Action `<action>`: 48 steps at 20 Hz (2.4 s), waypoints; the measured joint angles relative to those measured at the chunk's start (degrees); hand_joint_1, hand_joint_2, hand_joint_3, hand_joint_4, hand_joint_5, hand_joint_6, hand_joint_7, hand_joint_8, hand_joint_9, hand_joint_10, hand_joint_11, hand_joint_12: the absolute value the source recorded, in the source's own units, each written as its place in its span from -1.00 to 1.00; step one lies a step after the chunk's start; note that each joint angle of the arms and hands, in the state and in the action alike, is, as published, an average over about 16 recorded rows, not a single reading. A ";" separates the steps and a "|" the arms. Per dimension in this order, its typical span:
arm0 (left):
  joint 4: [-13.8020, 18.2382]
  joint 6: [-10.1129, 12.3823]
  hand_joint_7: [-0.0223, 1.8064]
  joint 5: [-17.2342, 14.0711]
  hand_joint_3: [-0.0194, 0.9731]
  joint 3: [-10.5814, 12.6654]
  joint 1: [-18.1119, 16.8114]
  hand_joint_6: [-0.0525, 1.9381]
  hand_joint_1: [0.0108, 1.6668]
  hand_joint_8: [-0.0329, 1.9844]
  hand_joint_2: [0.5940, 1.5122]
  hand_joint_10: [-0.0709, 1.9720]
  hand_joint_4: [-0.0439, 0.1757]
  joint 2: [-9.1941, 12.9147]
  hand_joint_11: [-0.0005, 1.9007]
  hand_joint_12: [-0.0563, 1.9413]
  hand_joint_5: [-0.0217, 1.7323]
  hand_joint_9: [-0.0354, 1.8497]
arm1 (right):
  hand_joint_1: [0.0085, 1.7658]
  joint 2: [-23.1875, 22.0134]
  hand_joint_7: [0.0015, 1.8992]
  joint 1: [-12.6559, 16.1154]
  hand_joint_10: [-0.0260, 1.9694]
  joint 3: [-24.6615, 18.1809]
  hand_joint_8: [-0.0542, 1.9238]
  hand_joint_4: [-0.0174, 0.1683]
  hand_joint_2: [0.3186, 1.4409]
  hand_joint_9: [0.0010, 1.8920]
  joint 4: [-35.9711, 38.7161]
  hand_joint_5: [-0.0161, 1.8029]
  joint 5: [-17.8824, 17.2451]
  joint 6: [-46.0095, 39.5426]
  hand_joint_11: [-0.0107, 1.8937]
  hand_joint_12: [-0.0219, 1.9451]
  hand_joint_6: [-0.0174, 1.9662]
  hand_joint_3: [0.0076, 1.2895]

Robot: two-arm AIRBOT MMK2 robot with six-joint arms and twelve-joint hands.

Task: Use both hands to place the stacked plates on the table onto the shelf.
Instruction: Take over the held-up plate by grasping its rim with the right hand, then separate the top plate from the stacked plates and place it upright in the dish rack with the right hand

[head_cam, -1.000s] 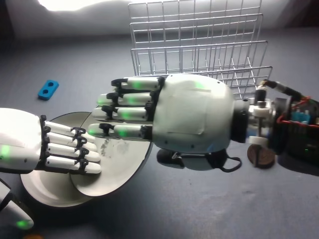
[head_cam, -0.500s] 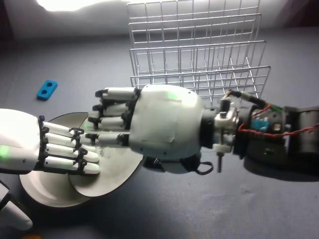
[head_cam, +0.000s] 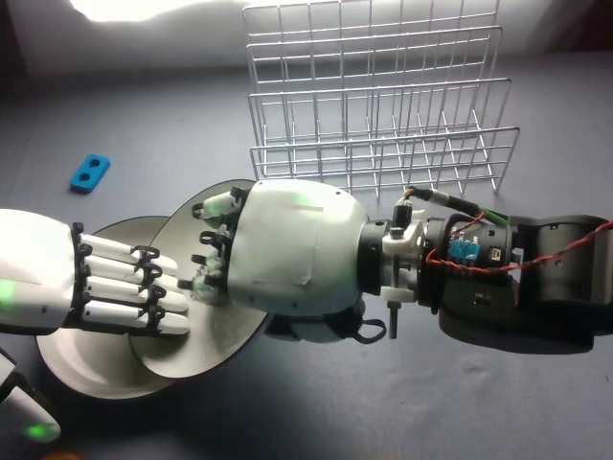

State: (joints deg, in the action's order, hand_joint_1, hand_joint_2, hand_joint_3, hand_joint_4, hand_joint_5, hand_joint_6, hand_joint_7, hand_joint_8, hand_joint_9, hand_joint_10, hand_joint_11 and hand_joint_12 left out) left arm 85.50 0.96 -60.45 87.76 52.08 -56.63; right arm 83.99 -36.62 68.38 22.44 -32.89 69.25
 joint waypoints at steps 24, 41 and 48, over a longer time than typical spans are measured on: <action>-1.77 4.25 -0.95 -4.31 -0.93 2.86 -8.38 -0.93 -0.99 -0.97 0.19 -0.92 -0.59 6.36 -0.98 -0.93 -0.95 -0.95 | 0.37 -6.03 0.29 3.24 -0.79 -10.55 -0.42 -0.74 0.13 0.38 -0.77 0.16 -4.93 -1.45 0.02 -0.02 -0.17 -0.99; -0.42 7.65 -0.94 -4.75 -0.93 4.32 -9.55 -0.93 -0.99 -0.97 0.19 -0.92 -0.55 11.46 -0.98 -0.93 -0.94 -0.94 | 0.39 -22.04 0.27 18.67 -0.95 -16.20 -0.34 -0.70 0.13 0.44 -2.69 0.15 5.45 -30.63 0.01 0.02 -0.12 -0.99; -0.14 7.98 -0.94 -4.45 -0.93 3.73 -9.88 -0.93 -0.99 -0.97 0.20 -0.92 -0.54 11.95 -0.98 -0.93 -0.94 -0.94 | 0.39 -25.04 0.28 24.57 -0.95 -11.05 -0.36 -0.72 0.13 0.46 3.13 0.16 13.34 -53.99 0.02 0.02 -0.13 -0.99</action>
State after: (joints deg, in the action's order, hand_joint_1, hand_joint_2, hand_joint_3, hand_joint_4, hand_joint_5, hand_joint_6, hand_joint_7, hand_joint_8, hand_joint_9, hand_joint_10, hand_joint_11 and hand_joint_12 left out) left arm 85.36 8.95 -64.90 91.48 42.19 -44.68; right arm 58.96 -12.06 57.33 25.57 -19.55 15.26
